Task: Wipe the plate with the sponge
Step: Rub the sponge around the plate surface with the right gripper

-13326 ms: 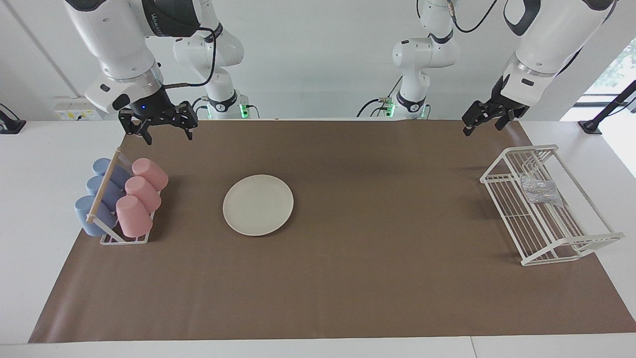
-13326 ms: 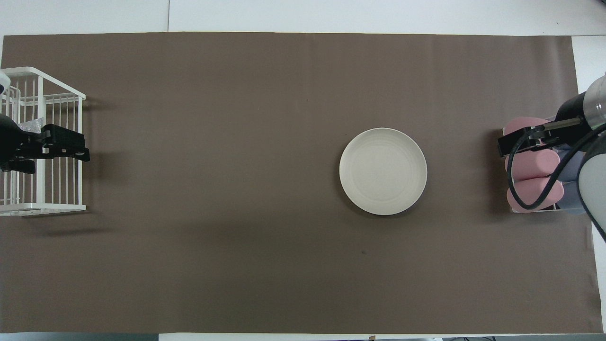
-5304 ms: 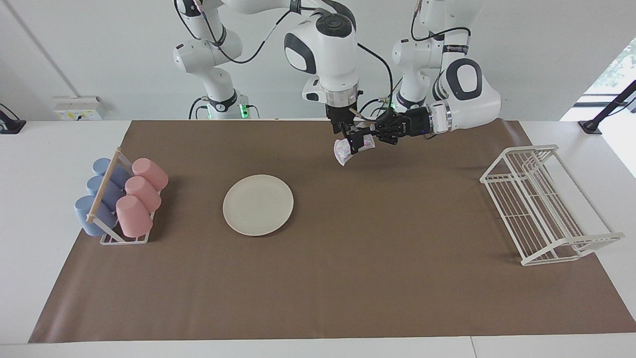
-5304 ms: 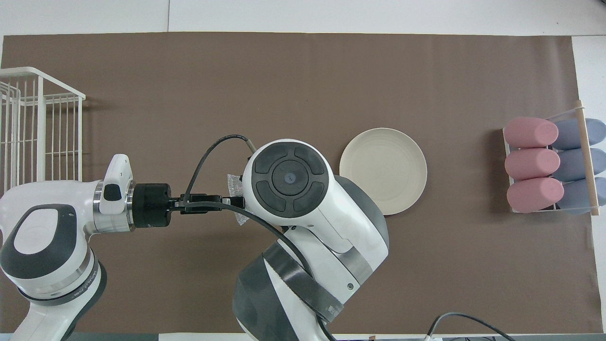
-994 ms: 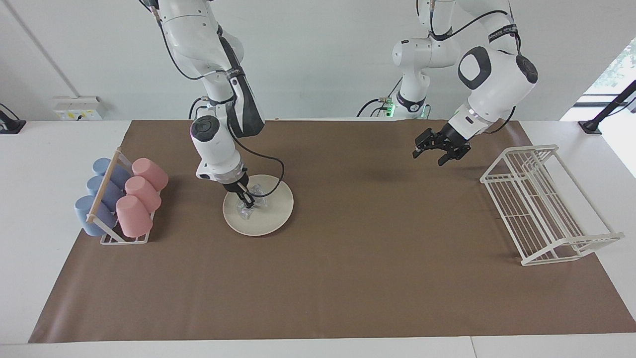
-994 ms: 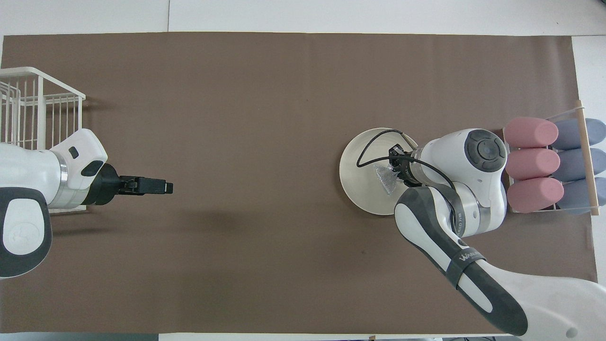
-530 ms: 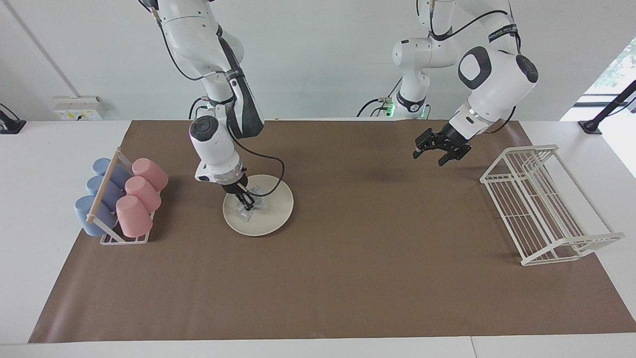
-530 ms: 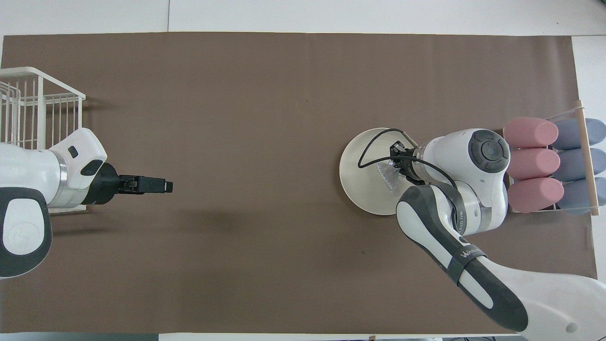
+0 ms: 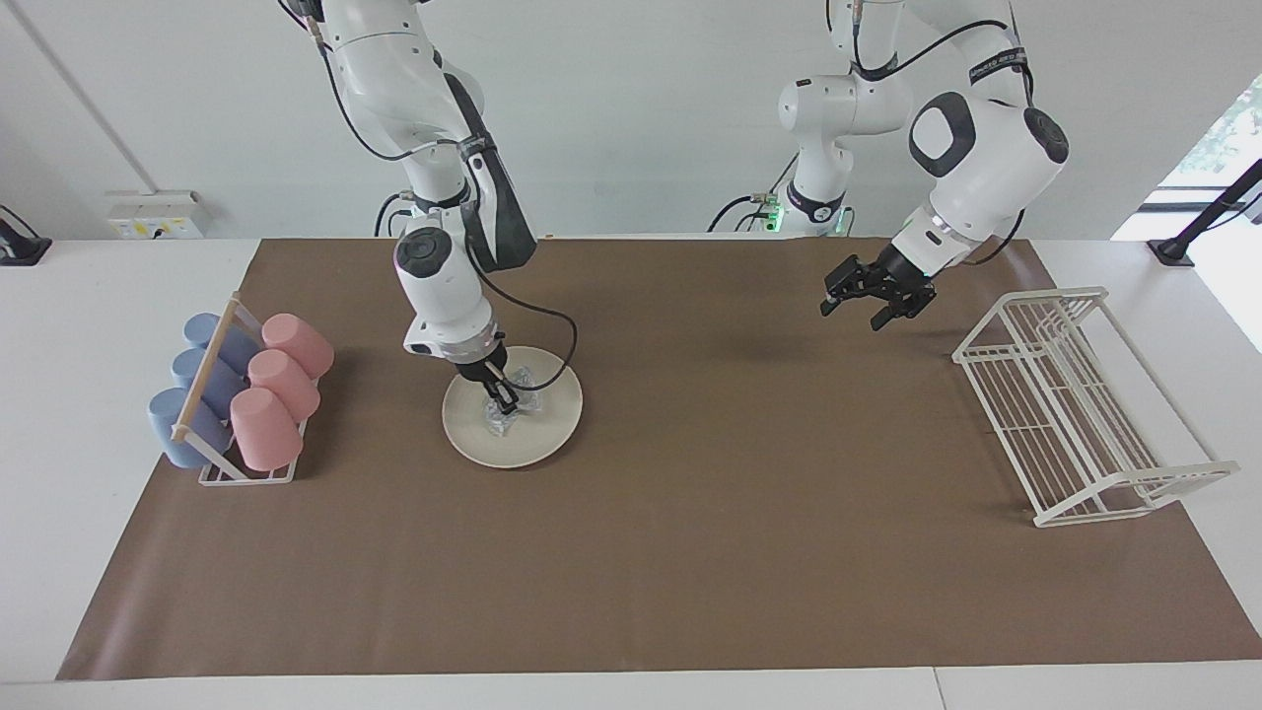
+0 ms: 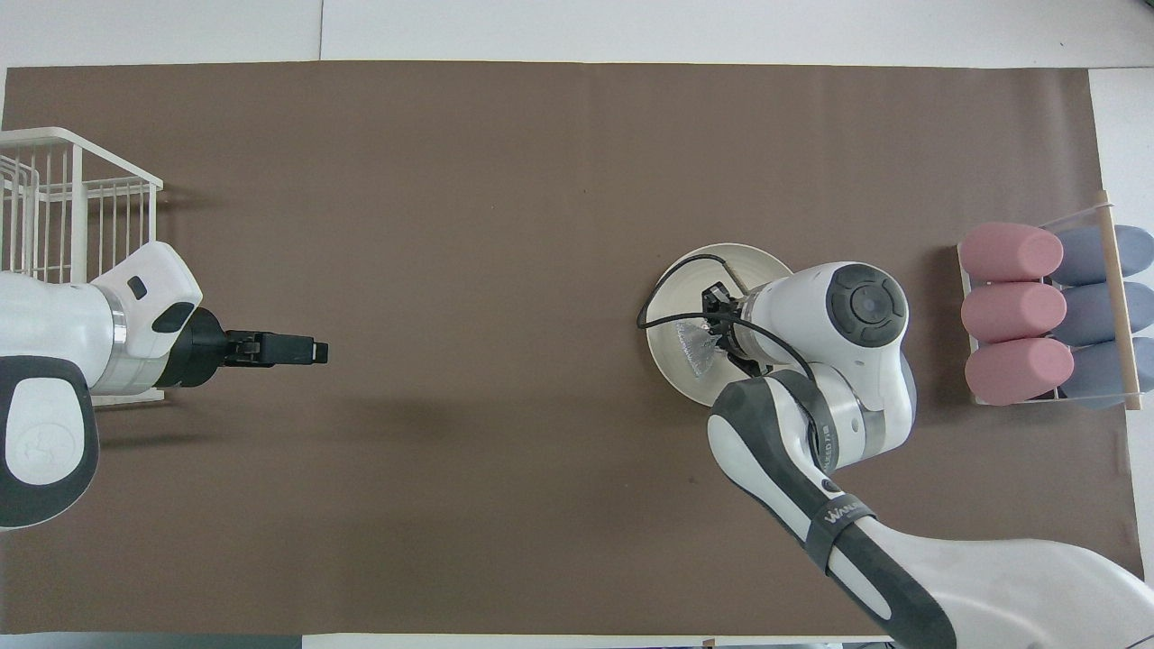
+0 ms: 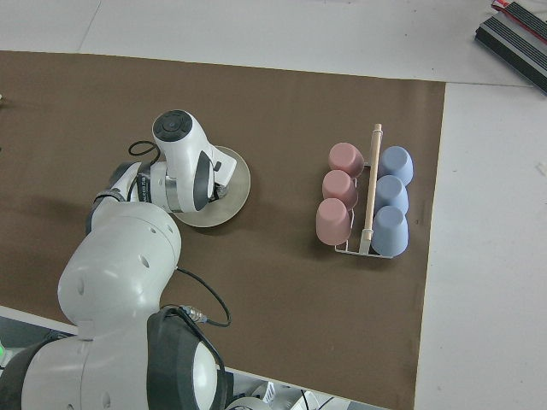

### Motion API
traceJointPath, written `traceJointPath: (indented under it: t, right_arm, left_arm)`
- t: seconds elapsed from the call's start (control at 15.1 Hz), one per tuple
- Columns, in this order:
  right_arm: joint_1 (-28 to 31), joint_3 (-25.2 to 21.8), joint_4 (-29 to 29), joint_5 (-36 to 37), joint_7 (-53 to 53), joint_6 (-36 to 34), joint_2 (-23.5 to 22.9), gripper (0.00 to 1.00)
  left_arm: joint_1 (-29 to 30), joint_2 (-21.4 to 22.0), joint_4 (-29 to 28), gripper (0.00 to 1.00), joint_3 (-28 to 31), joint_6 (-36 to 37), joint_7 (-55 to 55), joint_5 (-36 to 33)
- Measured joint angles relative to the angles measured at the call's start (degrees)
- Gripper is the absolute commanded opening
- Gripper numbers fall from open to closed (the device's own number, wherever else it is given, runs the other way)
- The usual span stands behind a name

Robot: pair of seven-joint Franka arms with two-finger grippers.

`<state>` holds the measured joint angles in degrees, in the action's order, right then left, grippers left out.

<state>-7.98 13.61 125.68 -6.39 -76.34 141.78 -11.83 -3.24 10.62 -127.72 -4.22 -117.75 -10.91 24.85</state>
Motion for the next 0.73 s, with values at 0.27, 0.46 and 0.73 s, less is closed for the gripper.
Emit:
traceJointPath:
  t: [0.27,0.46,0.73]
  right_arm:
    - [-1.55,0.03,0.02,0.0,-1.29,-0.02,0.0,0.0]
    - [2.04,-0.13,-0.06,-0.04,6.62,0.04,0.0,0.0]
    - [7.05,-0.56,-0.16,-0.05,18.04,0.1,-0.16,0.0]
  left_arm:
    - [0.0,-0.02,0.0,1.0,0.0,-0.06,0.02,0.0]
    - [0.0,-0.04,0.0,1.0,0.0,-0.14,0.48,0.0]
    - [0.0,-0.05,0.0,1.0,0.0,-0.52,0.79,0.0]
